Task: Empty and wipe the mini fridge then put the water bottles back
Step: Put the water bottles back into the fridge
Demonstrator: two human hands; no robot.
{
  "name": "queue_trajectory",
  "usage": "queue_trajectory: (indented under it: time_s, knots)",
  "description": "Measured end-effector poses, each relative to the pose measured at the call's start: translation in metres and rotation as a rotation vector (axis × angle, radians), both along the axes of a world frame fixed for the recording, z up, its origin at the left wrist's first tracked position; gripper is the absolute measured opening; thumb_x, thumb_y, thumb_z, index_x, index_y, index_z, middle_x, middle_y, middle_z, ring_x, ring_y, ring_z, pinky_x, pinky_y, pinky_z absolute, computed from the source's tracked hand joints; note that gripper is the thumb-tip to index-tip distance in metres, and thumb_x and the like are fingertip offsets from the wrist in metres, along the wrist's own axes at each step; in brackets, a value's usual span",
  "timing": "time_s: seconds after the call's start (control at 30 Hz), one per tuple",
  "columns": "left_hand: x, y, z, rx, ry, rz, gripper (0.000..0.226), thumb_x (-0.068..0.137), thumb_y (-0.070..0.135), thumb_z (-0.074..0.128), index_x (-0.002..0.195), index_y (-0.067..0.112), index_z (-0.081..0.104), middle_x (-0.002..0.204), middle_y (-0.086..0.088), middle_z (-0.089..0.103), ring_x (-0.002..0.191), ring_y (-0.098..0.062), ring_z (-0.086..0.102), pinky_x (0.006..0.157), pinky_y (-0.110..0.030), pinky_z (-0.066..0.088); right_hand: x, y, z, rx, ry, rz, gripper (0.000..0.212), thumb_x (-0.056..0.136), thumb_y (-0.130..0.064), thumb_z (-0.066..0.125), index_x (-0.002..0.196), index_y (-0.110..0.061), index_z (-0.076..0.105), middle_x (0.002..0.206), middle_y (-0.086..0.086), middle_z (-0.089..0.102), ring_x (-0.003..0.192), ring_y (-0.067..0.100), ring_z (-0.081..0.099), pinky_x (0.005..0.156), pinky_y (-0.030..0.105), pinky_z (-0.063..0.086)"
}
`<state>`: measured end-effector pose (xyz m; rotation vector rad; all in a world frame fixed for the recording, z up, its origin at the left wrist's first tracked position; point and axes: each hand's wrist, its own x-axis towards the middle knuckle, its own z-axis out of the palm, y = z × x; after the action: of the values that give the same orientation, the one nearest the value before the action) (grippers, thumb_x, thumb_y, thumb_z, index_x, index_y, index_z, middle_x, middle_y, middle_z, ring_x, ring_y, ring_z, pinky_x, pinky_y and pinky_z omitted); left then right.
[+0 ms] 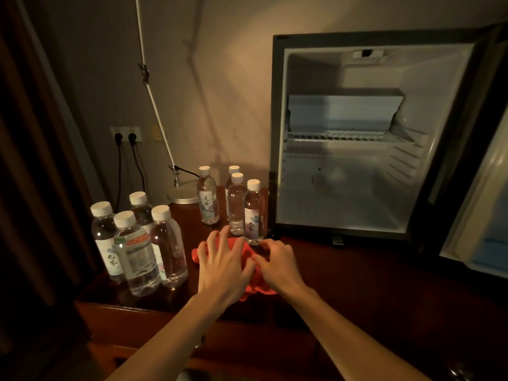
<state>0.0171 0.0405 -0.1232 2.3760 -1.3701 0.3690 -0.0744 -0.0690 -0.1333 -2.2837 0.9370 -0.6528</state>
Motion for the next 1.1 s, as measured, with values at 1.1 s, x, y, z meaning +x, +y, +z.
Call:
queue_trajectory:
  time_s: [1.1]
  knots:
    - [0.072, 0.151, 0.036, -0.409, 0.137, 0.462, 0.066, 0.077, 0.04, 0.075, 0.129, 0.02, 0.039, 0.123, 0.001, 0.05, 0.104, -0.017, 0.056, 0.072, -0.039, 0.056, 0.084, 0.102, 0.055, 0.057, -0.238, 0.396, 0.085, 0.074, -0.02, 0.081, 0.145, -0.014, 0.034, 0.137, 0.008, 0.051, 0.122, 0.015, 0.047, 0.097, 0.026, 0.041]
